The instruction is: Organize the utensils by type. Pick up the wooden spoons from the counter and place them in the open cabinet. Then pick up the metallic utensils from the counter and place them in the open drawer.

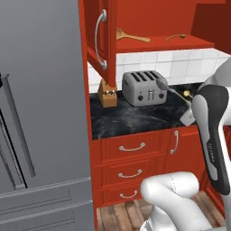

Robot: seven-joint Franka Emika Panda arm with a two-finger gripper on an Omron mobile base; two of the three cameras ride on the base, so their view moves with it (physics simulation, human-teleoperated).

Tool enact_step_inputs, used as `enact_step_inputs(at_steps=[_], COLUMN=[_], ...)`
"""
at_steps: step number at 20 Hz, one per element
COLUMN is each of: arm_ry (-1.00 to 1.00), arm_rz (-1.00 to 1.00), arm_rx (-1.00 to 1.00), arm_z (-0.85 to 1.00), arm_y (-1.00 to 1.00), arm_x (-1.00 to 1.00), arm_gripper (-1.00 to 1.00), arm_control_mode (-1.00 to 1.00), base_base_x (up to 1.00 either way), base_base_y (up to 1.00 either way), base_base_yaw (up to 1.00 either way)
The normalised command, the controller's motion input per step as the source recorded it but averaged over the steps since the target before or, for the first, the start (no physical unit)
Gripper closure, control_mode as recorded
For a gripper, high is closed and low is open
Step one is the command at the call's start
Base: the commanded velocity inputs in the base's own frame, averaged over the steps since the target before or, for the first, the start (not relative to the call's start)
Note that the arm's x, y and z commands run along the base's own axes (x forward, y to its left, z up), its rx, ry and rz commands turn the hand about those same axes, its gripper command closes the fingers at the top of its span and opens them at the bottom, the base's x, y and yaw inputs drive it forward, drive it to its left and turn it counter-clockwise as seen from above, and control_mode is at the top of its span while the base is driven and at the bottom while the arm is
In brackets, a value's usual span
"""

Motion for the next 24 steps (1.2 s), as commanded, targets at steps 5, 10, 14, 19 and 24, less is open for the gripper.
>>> enact_step_inputs(at_steps=[5,10,14,19,24], arm_ry=[0.0,0.0,0.0,0.0,0.0], arm_rz=[0.0,0.0,0.0,0.0,0.0], arm_rx=[0.0,0.0,0.0,0.0,0.0], arm_z=[0.0,0.0,0.0,0.0,0.0], arm_y=[0.0,0.0,0.0,0.0,0.0], arm_x=[0.0,0.0,0.0,0.0,0.0], arm_gripper=[1.0,1.0,1.0,1.0,1.0], arm_control_mode=[1.0,1.0,1.0,1.0,1.0], base_base_x=[-0.41,-0.35,-0.21,-0.12,0.0], base_base_y=[0.39,0.39,0.47,0.49,0.64], base_base_yaw=[0.12,0.13,0.16,0.23,0.41])
